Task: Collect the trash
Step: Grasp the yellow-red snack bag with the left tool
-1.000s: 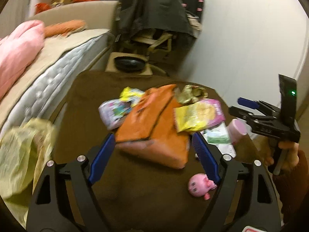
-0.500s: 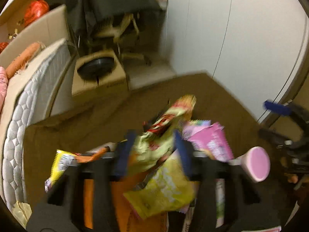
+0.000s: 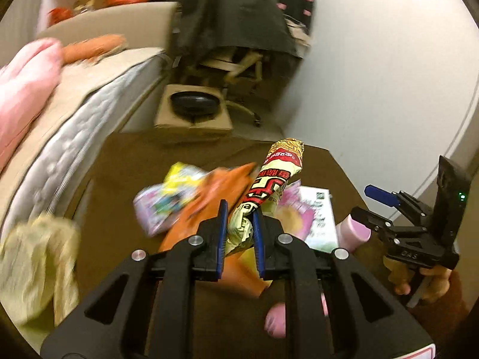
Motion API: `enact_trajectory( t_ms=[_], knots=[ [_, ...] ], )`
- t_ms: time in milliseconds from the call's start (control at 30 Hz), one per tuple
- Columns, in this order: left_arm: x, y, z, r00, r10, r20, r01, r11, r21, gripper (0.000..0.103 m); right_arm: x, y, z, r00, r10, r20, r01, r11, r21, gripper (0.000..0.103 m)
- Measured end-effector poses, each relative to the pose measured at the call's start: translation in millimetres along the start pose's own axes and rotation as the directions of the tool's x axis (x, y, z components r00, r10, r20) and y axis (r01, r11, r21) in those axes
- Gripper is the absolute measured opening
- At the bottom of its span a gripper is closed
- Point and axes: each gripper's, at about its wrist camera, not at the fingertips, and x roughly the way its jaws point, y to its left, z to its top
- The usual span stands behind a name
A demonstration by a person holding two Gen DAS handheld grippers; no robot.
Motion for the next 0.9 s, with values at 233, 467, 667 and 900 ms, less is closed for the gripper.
enact_trajectory(
  t_ms=[233,467,667,900],
  knots=[
    [-52,44,-57,0.996,0.092,0.017,-0.091,0.992,-0.086,0.015,28,38,8,0.997,0.043,-0.071,-0.043,0.999,0.006,0.069],
    [-63,70,-98,0.998,0.047,-0.053,-0.055,0.985,-0.163,0.015,76,47,7,0.980,-0.034,-0.198,0.040,0.999,0.029,0.069],
    [-58,74,-116,0.996,0.013,-0.088,-0.029,0.984,-0.174,0.024,79,64,5,0.976,-0.047,-0.211,0.039,0.998,-0.044,0.044],
    [-61,66,-122,0.994,-0.054,-0.097,0.038,0.987,-0.158,0.043,59,73,11,0.984,0.011,-0.178,-0.025,0.997,-0.072,0.008]
  ],
)
